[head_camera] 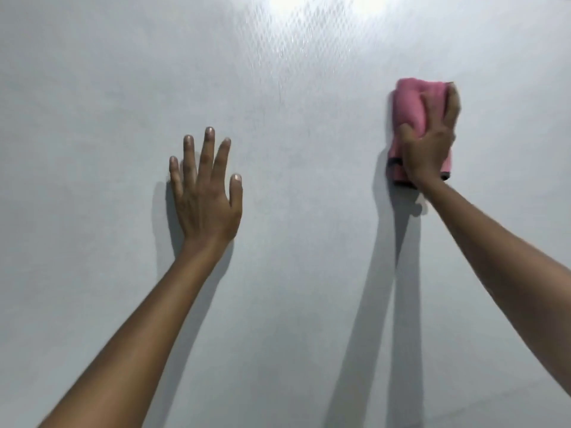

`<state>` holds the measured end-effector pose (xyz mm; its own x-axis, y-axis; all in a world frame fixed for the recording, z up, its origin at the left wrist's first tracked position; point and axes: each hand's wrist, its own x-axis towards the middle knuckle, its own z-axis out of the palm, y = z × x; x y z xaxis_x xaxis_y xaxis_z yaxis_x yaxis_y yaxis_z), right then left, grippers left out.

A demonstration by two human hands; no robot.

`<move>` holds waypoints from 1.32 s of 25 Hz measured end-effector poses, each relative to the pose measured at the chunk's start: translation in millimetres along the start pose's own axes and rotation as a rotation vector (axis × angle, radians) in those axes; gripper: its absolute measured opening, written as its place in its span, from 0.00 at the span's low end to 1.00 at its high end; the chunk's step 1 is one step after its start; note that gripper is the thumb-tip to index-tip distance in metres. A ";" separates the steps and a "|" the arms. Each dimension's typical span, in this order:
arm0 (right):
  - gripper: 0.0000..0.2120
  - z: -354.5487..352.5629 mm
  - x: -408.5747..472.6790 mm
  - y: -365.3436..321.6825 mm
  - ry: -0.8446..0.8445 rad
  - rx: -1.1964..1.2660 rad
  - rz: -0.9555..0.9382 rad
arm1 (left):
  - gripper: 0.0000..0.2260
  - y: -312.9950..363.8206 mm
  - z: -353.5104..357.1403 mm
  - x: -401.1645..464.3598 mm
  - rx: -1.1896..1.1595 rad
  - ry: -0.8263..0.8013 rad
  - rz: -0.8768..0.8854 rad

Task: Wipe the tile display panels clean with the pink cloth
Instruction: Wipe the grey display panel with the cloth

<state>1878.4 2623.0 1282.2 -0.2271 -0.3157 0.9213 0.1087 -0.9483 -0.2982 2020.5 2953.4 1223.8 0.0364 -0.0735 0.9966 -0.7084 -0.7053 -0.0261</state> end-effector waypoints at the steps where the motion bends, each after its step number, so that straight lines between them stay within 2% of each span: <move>1: 0.29 -1.5 17.6 -2.7 0.037 0.011 0.120 | 0.24 -5.9 1.8 14.5 0.037 -0.009 -0.007; 2: 0.29 1.5 23.6 -9.3 0.061 0.010 0.183 | 0.24 -10.4 5.7 20.3 0.083 -0.021 -0.011; 3: 0.30 7.4 18.1 -20.6 0.062 0.007 0.169 | 0.25 -12.4 9.6 20.6 0.125 -0.028 -0.007; 4: 0.30 16.2 2.3 -34.4 0.041 0.010 0.073 | 0.25 -12.7 12.3 19.0 0.153 -0.029 0.003; 5: 0.30 25.7 -24.2 -49.5 -0.033 0.024 -0.118 | 0.25 -12.9 13.4 17.8 0.165 -0.029 0.014; 6: 0.30 34.7 -59.5 -66.0 -0.164 0.040 -0.397 | 0.25 -13.0 13.5 17.3 0.163 -0.027 0.021; 8: 0.27 40.4 -119.6 -86.8 -0.502 0.050 -1.047 | 0.25 -13.5 11.5 17.8 0.137 -0.026 0.017; 9: 0.26 41.0 -124.5 -91.0 -0.614 0.049 -1.265 | 0.25 -13.5 9.8 19.4 0.110 -0.022 0.012; 10: 0.25 41.4 -108.6 -89.9 -0.643 0.037 -1.363 | 0.25 -12.1 8.1 25.8 0.076 -0.009 0.011; 11: 0.25 44.1 -79.6 -84.3 -0.588 0.009 -1.333 | 0.24 -8.7 6.7 38.0 0.037 0.012 0.021; 12: 0.26 47.6 -45.1 -74.4 -0.495 -0.019 -1.198 | 0.24 -2.9 4.9 56.0 0.003 0.039 0.039; 13: 0.27 50.1 -6.9 -61.4 -0.363 -0.040 -1.001 | 0.23 4.0 3.2 78.9 -0.022 0.060 0.050; 15: 0.30 39.3 67.6 -33.0 -0.113 -0.078 -0.485 | 0.23 19.7 2.9 124.3 -0.059 0.073 0.027; 17: 0.28 27.0 112.3 -17.7 0.059 -0.113 0.020 | 0.24 29.3 14.1 143.0 0.013 0.062 -0.023; 18: 0.27 26.9 121.6 -22.1 0.111 -0.127 0.214 | 0.25 29.3 22.7 142.8 0.085 0.069 -0.025; 19: 0.26 32.7 122.9 -37.6 0.131 -0.139 0.314 | 0.26 27.8 29.2 139.0 0.144 0.081 -0.020; 20: 0.26 43.3 119.5 -61.3 0.132 -0.127 0.294 | 0.27 25.2 34.2 136.5 0.169 0.100 -0.015; 21: 0.26 58.4 110.6 -89.8 0.097 -0.098 0.166 | 0.29 23.2 37.1 135.9 0.174 0.104 -0.010; 22: 0.27 77.5 95.0 -119.7 0.012 -0.077 -0.054 | 0.30 22.4 37.8 136.9 0.176 0.109 -0.009; 24: 0.32 113.9 59.2 -169.8 -0.252 -0.089 -0.618 | 0.32 24.4 36.0 141.0 0.167 0.127 -0.029; 25: 0.34 121.0 59.8 -184.5 -0.335 -0.123 -0.832 | 0.33 25.5 35.4 141.8 0.161 0.136 -0.045; 26: 0.33 119.6 74.9 -191.3 -0.359 -0.137 -0.939 | 0.33 26.6 35.3 140.8 0.160 0.135 -0.059; 27: 0.32 116.2 97.9 -186.3 -0.350 -0.134 -0.913 | 0.32 26.5 36.0 138.7 0.168 0.127 -0.068; 28: 0.31 108.1 121.6 -173.9 -0.332 -0.148 -0.791 | 0.31 26.0 36.2 137.6 0.181 0.118 -0.069; 31: 0.30 68.8 185.8 -85.9 -0.217 -0.161 -0.201 | 0.30 26.9 34.0 138.2 0.218 0.070 -0.089; 32: 0.30 53.8 191.1 -60.1 -0.146 -0.150 -0.071 | 0.30 30.5 33.0 138.3 0.223 0.063 -0.112; 33: 0.30 44.9 185.3 -41.9 -0.092 -0.152 -0.020 | 0.31 35.8 32.6 138.3 0.220 0.061 -0.137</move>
<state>1875.2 2605.7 1476.7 -0.1374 -0.2991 0.9443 -0.0438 -0.9506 -0.3074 2023.1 2895.1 1358.1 0.0737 0.0709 0.9948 -0.5292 -0.8427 0.0993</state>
